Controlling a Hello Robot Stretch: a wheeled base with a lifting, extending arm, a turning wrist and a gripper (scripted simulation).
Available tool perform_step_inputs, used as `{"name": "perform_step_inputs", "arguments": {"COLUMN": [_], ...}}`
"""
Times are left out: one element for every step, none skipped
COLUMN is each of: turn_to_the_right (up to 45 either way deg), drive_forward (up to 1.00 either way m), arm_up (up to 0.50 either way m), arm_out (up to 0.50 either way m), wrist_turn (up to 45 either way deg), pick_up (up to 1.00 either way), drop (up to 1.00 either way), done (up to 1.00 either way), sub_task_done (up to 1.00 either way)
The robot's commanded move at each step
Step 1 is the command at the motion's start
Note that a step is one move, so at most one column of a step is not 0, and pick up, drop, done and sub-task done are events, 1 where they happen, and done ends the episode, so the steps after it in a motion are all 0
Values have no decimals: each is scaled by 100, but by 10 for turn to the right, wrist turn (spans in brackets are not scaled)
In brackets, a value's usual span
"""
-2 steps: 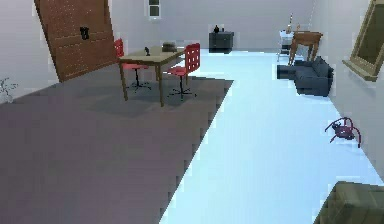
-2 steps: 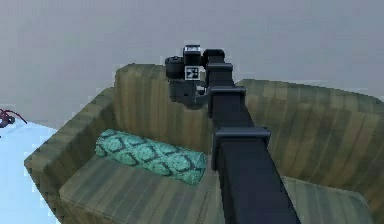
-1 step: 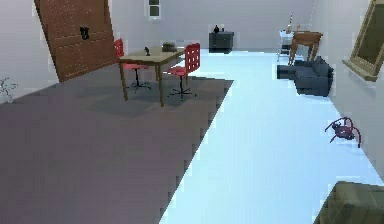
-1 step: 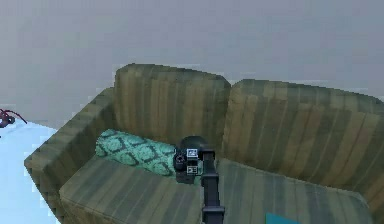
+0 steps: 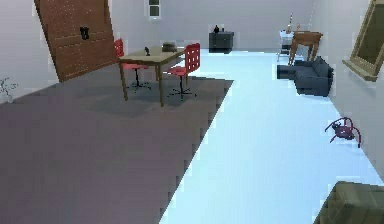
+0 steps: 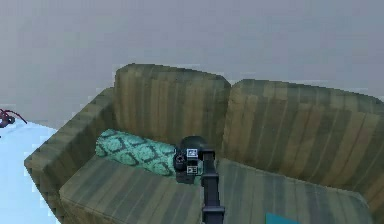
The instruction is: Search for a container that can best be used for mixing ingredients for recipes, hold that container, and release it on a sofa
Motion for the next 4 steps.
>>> {"name": "perform_step_inputs", "arguments": {"turn_to_the_right": [0,0,0,0], "drive_forward": [0,0,0,0], "arm_up": [0,10,0,0], "arm_out": [0,0,-8,0], "wrist_turn": [0,0,0,0], "pick_up": [0,0,0,0], "drop": [100,0,0,0], "done": [0,0,0,100], "sub_task_done": [0,0,0,0]}}
